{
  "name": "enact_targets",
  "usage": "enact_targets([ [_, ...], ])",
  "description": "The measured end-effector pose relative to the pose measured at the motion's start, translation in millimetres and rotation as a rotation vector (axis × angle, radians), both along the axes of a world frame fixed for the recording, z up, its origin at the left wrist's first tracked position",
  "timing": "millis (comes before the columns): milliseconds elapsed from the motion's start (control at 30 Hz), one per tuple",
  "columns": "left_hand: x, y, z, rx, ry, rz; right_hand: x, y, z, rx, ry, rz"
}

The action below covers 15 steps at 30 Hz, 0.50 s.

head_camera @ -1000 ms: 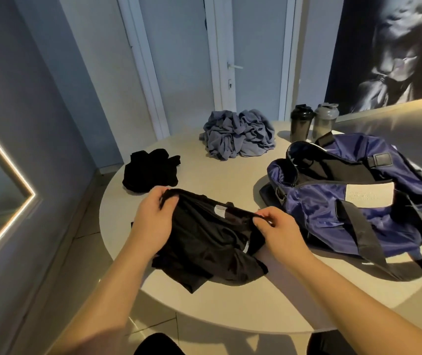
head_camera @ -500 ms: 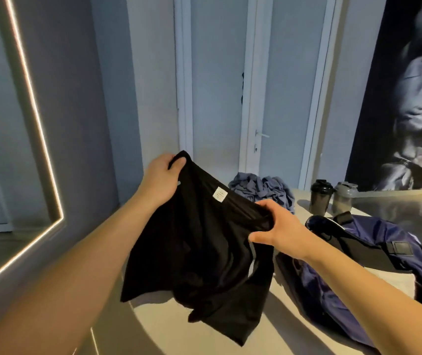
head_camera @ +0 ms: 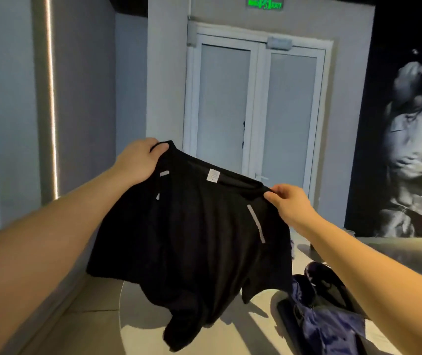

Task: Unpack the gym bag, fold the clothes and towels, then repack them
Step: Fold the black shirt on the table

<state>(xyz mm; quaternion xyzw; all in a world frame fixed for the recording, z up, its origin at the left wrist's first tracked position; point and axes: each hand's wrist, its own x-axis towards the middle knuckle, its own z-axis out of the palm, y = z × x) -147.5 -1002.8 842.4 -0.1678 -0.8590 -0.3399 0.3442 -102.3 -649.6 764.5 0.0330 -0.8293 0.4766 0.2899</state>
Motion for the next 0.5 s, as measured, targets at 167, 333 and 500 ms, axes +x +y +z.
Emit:
enact_targets([
  [167, 18, -19, 37, -0.080, 0.112, 0.041, 8, -13, 61, 0.124, 0.167, -0.110],
  [333, 42, -45, 57, -0.032, 0.014, -0.080, 37, -23, 100, 0.127, 0.212, -0.079],
  [500, 47, -72, 66, 0.025, -0.071, -0.060, 57, -29, 120, -0.015, 0.259, 0.060],
])
